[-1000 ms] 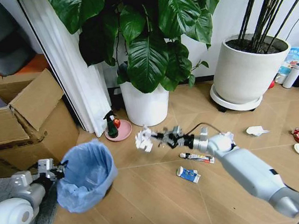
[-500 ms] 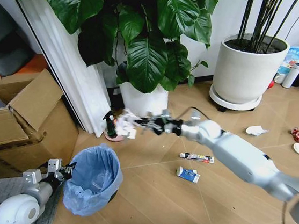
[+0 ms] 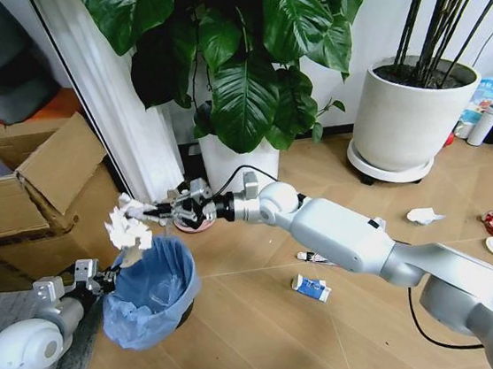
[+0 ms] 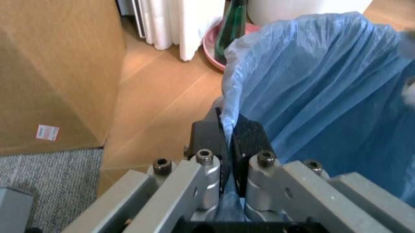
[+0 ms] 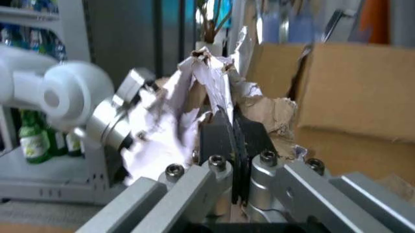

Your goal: Pick up the trash bin and place the garbage on the floor into it.

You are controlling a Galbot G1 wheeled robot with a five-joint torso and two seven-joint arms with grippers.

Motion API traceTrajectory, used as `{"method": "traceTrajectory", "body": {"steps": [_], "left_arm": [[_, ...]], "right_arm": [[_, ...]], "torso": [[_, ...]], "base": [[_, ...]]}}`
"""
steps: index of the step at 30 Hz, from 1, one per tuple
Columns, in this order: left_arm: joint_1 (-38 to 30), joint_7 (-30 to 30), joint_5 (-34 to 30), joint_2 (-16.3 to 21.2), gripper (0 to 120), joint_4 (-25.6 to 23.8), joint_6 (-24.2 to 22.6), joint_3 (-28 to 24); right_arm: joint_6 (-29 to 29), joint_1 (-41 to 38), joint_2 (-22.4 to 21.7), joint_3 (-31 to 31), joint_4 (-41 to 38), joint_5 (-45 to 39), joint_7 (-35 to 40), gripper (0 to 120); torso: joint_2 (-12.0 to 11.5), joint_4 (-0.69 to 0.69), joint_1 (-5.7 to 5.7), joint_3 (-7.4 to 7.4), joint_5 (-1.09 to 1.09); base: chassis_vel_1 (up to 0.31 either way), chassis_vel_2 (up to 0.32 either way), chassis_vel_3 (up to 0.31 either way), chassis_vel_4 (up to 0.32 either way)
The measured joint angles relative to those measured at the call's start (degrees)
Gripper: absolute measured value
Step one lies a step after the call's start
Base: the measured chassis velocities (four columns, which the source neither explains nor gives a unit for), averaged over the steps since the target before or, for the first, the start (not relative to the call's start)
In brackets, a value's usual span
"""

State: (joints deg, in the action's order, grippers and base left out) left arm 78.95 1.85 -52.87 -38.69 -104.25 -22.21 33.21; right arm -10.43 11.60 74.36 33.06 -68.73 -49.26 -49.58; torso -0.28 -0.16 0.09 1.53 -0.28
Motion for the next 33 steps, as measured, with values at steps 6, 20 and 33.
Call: {"method": "traceTrajectory", "body": {"steps": [6, 20, 33], "left_arm": [[0.62, 0.20, -0.02, -0.06, 0, -0.82, -0.13, 0.76], [1.59, 0.40, -0.44, -0.59, 0, -2.76, -0.67, 1.55], [1.99, 0.74, -1.16, -1.36, 0, -3.48, -1.04, 1.68]], "right_arm": [[0.36, -0.88, 1.69, 4.08, 2.94, 0.71, 0.44, 0], [1.99, -4.54, 5.15, 11.25, 11.66, 5.01, 0.20, 10], [2.15, -5.47, 4.83, 12.07, 11.24, 4.88, 1.64, 58]], "torso": [[0.00, 0.03, 0.00, 0.00, 0.01], [0.00, 0.02, 0.00, 0.00, 0.01], [0.00, 0.01, 0.00, -0.01, 0.01]], "base": [[0.000, 0.000, 0.000, 0.000], [0.000, 0.000, 0.000, 0.000], [0.000, 0.000, 0.000, 0.000]]}}
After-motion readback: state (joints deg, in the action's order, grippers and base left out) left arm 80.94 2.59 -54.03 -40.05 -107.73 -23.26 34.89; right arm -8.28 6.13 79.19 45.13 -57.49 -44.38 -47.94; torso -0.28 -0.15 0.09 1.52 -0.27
